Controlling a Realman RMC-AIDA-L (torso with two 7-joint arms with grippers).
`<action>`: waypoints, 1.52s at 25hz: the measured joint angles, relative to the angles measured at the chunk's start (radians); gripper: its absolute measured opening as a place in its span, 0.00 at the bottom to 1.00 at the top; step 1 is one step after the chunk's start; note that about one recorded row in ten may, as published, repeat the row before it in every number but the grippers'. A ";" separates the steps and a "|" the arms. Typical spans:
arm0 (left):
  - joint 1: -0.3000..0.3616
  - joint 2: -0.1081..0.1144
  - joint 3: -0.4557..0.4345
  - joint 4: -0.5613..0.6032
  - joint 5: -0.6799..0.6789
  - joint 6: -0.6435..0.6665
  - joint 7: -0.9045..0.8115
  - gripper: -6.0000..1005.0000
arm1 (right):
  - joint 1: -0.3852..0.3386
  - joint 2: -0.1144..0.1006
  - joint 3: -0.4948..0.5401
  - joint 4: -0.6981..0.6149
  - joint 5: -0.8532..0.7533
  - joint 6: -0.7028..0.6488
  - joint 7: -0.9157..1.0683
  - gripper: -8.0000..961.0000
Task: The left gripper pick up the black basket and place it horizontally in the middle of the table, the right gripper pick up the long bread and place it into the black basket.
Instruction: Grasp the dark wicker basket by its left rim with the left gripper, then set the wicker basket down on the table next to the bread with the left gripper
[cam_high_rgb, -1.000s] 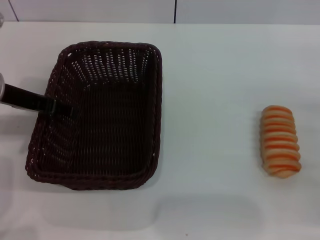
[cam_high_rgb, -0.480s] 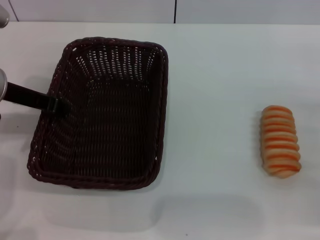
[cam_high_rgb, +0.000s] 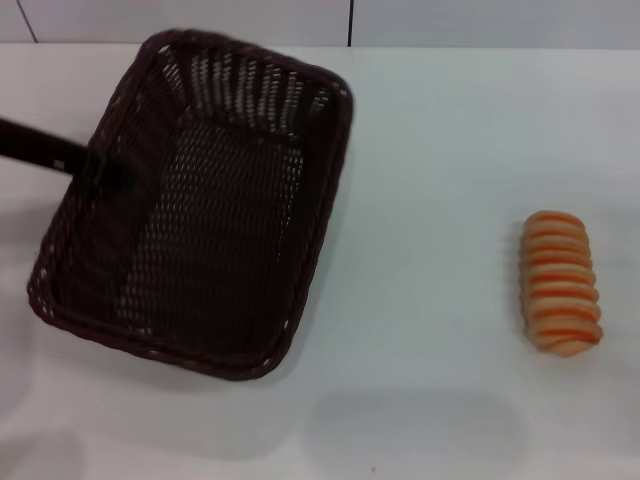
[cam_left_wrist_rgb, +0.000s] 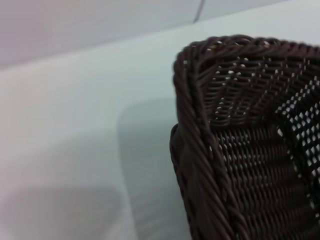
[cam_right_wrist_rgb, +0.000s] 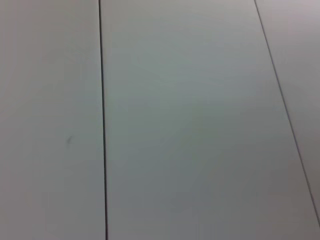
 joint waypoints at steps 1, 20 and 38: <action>0.000 0.000 0.000 0.000 0.000 0.000 0.000 0.20 | -0.002 0.000 0.000 0.001 0.000 0.000 0.000 0.58; -0.256 0.058 -0.079 -0.023 -0.178 -0.308 0.332 0.16 | -0.051 0.002 -0.005 0.045 0.003 0.000 0.000 0.57; -0.289 0.013 0.175 -0.033 -0.158 -0.375 0.457 0.15 | -0.085 0.003 -0.029 0.064 0.006 0.000 0.001 0.57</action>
